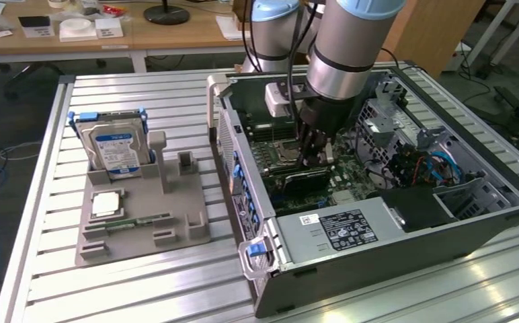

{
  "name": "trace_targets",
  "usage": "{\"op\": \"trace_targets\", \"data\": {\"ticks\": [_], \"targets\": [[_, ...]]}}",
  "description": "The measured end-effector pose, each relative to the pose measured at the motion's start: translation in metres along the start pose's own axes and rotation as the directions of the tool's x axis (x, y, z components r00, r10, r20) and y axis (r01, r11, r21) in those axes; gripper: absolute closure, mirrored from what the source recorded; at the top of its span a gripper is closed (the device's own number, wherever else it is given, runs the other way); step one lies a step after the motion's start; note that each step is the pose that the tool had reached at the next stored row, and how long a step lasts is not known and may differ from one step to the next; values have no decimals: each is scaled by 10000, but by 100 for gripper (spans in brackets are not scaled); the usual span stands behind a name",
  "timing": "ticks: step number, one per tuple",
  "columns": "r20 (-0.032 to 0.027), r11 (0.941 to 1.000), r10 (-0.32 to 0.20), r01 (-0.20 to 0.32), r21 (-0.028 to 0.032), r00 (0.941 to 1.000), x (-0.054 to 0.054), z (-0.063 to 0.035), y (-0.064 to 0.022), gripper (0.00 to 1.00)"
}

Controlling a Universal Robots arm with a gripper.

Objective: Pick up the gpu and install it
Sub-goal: 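Press down on the gpu until it lock into place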

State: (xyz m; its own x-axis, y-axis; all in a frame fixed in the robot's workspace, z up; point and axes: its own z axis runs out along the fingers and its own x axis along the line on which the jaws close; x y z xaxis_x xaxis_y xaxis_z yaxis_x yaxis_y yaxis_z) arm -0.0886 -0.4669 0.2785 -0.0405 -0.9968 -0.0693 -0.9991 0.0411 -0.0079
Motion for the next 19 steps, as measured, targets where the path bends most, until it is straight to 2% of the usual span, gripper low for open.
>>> {"op": "trace_targets", "data": {"ticks": [19], "targets": [[2,10000,0,0,1,10000,-12,79,1,89]]}}
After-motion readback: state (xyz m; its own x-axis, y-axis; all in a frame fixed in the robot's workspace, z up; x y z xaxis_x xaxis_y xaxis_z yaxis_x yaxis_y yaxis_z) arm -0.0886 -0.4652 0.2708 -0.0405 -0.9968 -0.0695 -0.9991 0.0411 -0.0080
